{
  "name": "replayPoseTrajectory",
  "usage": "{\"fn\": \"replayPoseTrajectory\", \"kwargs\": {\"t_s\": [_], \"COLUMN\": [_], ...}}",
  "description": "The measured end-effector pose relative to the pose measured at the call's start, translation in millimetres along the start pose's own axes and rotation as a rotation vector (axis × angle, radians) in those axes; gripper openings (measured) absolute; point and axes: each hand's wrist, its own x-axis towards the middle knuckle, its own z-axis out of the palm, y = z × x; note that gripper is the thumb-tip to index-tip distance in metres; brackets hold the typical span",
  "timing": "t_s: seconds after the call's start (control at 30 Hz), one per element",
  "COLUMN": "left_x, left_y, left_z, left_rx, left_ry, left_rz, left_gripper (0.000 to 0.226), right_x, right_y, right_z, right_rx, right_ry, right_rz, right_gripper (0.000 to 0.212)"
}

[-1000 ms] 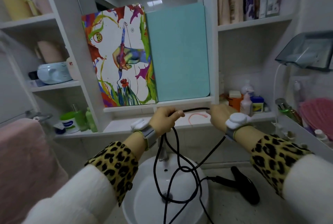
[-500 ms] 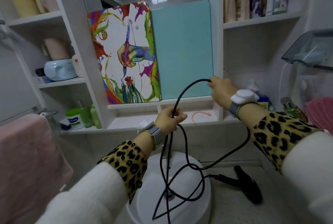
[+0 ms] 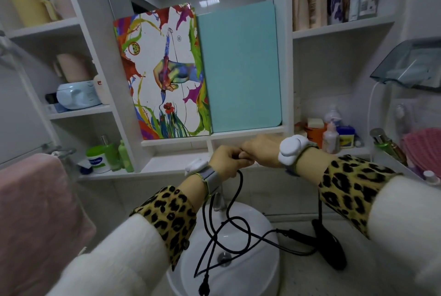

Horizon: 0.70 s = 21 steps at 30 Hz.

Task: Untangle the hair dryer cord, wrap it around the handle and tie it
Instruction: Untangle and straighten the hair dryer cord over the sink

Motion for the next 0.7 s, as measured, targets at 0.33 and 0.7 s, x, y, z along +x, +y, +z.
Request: {"fn": "replayPoseTrajectory", "kwargs": {"t_s": [0.33, 0.7], "left_x": [-11.7, -0.2], "left_y": [-9.9, 0.0], "left_z": [-35.3, -22.9], "left_rx": [-0.184, -0.105], "left_ry": [0.058, 0.073], "left_rz": [-0.087, -0.042], "left_gripper": [0.006, 0.008], "right_x": [-17.6, -9.0], "right_y": [88.8, 36.4], "right_z": [1.1, -9.6], "right_rx": [0.198, 0.231], "right_ry": [0.394, 0.488], "right_rz": [0.345, 0.199], "right_gripper": [0.046, 0.025]}}
